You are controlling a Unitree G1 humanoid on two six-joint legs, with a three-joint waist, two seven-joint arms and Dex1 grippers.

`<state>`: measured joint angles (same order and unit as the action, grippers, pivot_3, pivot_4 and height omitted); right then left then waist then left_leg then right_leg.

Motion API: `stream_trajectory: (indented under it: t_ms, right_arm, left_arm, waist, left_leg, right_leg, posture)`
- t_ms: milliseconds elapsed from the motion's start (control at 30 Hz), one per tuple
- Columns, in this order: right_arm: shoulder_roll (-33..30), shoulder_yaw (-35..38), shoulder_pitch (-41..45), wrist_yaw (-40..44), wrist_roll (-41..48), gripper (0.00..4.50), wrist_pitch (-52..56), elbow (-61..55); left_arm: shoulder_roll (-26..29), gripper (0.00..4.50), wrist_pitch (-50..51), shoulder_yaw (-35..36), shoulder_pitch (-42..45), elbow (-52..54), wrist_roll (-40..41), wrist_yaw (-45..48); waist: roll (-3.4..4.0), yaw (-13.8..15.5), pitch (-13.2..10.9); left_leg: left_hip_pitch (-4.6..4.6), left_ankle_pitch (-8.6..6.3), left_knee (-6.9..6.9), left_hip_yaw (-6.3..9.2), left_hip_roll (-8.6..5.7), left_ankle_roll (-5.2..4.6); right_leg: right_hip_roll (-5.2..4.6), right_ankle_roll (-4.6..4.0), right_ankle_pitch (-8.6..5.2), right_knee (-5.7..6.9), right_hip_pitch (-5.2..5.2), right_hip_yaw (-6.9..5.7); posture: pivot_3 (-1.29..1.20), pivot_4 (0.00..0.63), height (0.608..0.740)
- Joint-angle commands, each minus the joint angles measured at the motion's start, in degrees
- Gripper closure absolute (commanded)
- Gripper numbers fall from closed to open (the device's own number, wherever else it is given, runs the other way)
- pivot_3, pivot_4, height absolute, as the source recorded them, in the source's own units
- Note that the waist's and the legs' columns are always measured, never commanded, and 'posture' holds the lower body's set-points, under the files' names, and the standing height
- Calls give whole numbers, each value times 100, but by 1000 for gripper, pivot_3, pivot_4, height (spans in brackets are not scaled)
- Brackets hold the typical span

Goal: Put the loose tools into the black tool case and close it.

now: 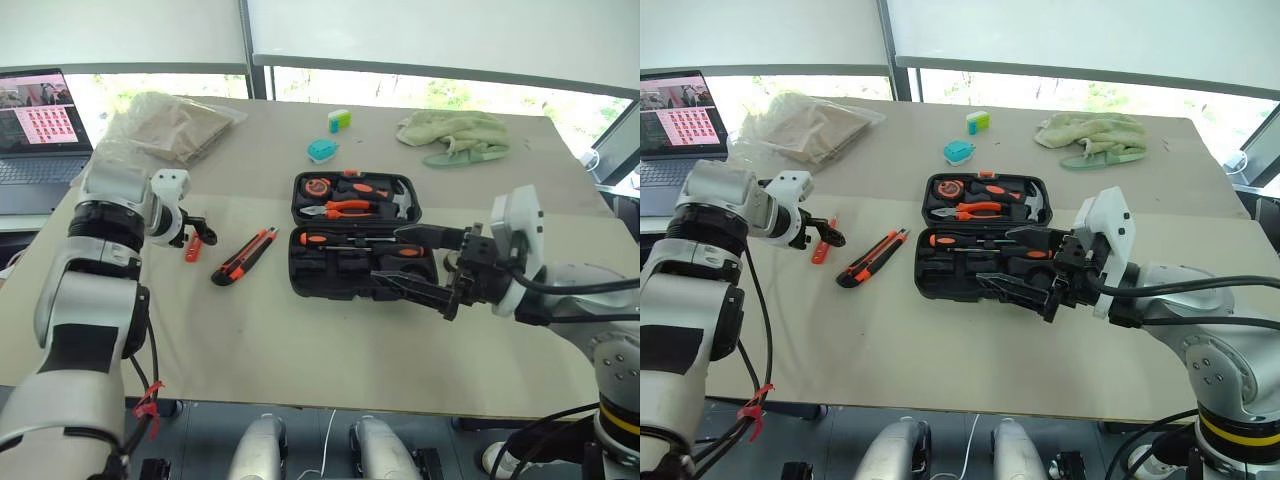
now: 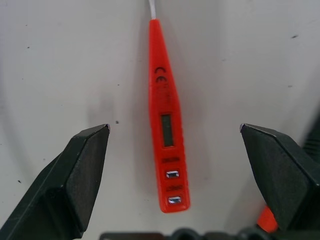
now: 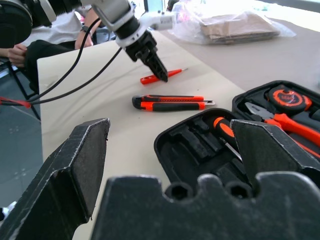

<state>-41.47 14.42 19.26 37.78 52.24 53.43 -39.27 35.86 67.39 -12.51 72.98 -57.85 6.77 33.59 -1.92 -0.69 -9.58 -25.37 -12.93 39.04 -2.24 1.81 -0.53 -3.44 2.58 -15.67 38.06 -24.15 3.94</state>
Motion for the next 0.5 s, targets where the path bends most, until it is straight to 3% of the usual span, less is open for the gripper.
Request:
stream_trajectory:
  t_ms: [33, 67, 100, 133, 433, 500]
  right_arm:
    - [-25, 159, -52, -182, 202, 7, -160, -282]
    - [-34, 156, -47, -213, 255, 7, -160, -316]
    - [-36, 152, -30, -247, 307, 0, -157, -338]
    - [-30, 141, 2, -287, 345, 0, -153, -340]
    - [-127, 251, -182, -473, 563, 0, -202, -416]
    - [-177, 311, -282, -502, 629, 0, -208, -467]
  left_arm:
    - [-143, 0, -203, 6, 200, -419, -225, 141]
    - [-202, 0, -218, -37, 174, -487, -281, 195]
    - [-257, 413, -225, -73, 143, -552, -340, 227]
    - [-305, 523, -287, -105, 97, -613, -423, 231]
    - [-370, 3875, -488, 224, 81, -961, -706, 117]
    - [-354, 4095, -529, 291, 51, -990, -748, 98]
  waist:
    - [0, 1, 0]
    - [0, 2, 0]
    - [1, 3, 0]
    - [2, 4, 1]
    - [8, 16, 7]
    - [11, 11, 8]
  left_leg:
    - [0, 0, 0, 0, -1, 0]
    - [0, 0, 1, 0, -1, 0]
    - [1, 0, 2, 0, -1, 0]
    - [2, 1, 2, 0, -2, -1]
    - [11, 3, 6, 0, -3, -3]
    - [11, 3, 7, 1, -3, -3]
  right_leg:
    - [0, 0, 0, 0, 0, 0]
    - [0, 0, 0, 1, 1, 0]
    - [0, 0, 0, 2, 2, 0]
    - [-1, 0, 0, 2, 4, 0]
    - [-2, 1, 1, 8, 12, 0]
    - [-2, 2, 1, 9, 12, 0]
  posture:
    - [0, 150, 740]
    - [0, 150, 740]
    - [0, 150, 740]
    - [0, 150, 740]
    - [0, 150, 740]
    - [0, 150, 740]
